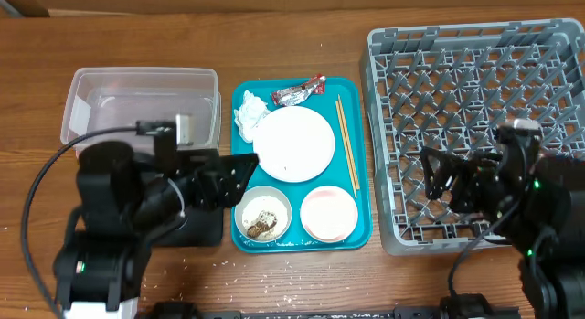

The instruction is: Sort waste into correct bins and load items into the dishwasher

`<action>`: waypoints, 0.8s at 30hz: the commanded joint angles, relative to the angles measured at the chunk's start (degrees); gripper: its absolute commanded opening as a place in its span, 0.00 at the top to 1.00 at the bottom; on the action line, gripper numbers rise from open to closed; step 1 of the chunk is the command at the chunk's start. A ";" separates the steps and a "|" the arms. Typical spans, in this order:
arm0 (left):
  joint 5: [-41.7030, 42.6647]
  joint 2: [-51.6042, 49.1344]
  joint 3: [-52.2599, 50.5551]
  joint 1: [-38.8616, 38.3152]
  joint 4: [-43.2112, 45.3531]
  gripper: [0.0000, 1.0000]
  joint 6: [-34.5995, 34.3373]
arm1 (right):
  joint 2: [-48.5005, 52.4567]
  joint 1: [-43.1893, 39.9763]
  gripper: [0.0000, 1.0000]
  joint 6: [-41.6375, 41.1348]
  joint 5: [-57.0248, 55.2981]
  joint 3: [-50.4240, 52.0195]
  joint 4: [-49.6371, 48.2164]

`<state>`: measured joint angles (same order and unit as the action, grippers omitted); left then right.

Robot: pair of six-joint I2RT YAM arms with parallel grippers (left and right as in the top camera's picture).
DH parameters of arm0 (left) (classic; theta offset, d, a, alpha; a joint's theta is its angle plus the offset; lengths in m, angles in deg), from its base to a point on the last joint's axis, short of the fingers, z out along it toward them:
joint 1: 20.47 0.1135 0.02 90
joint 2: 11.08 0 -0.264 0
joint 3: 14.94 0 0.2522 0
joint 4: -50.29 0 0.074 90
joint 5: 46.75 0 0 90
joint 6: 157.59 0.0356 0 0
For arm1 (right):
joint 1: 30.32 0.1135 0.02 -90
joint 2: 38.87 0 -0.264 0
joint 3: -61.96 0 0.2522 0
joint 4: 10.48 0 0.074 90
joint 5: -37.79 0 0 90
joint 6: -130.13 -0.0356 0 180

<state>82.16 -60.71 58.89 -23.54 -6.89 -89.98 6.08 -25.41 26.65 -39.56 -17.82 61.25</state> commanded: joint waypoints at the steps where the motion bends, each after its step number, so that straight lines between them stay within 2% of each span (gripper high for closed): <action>1: 3.52 -4.96 1.01 -6.34 -2.05 0.03 0.37 | 1.79 -0.11 0.00 -0.02 2.05 -1.57 0.39; 2: 0.22 -6.49 1.01 -9.62 -3.58 0.05 0.35 | 2.34 -0.11 0.00 -0.07 2.05 -1.57 0.59; 3: -8.26 -9.49 1.01 -17.31 -6.32 0.10 0.31 | 3.43 -0.11 0.00 -0.22 2.03 -1.57 1.38; 4: -11.10 -10.27 1.01 -19.52 -6.97 0.12 0.31 | 3.65 -0.11 0.00 -0.22 2.03 -1.57 1.57; 6: -27.28 -14.97 1.01 -30.84 -9.18 0.17 -1.42 | 4.39 -0.11 0.00 -0.22 2.05 -1.57 2.40; 9: -37.97 -21.22 1.01 -40.02 -8.39 0.23 -3.82 | 4.74 -0.11 0.00 -0.26 2.05 -1.57 2.60; 12: -41.94 -29.81 1.01 -44.78 -6.05 0.30 -4.74 | 4.74 -0.11 0.00 -1.77 2.08 -1.57 2.64; 14: -41.90 -35.87 1.01 -44.85 -4.55 0.44 -5.11 | 4.74 -0.11 0.00 -1.75 2.27 -1.57 2.84; 16: -40.94 -40.79 1.01 -44.24 -2.67 0.53 -5.07 | 4.74 -0.11 0.00 -1.73 2.27 -1.57 3.80; 17: -40.61 -41.53 1.01 -44.19 -2.08 0.59 -5.09 | 4.74 -0.11 0.00 -1.73 2.27 -1.57 4.24; 19: -40.35 -42.56 1.01 -44.19 -0.57 0.64 -5.07 | 4.74 -0.11 0.00 -1.73 2.27 -1.57 4.81; 22: -39.85 -42.36 1.40 -44.15 -0.20 0.94 -5.07 | 4.74 -0.11 0.00 -1.73 2.25 -1.57 5.20; 24: -38.64 -41.38 3.30 -43.56 -1.68 0.96 -5.09 | 4.74 -0.11 0.00 -1.70 2.25 -1.57 5.46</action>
<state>42.69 -103.35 59.42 -67.95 -7.26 -94.64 11.02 -25.41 25.15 -37.55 -17.87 66.50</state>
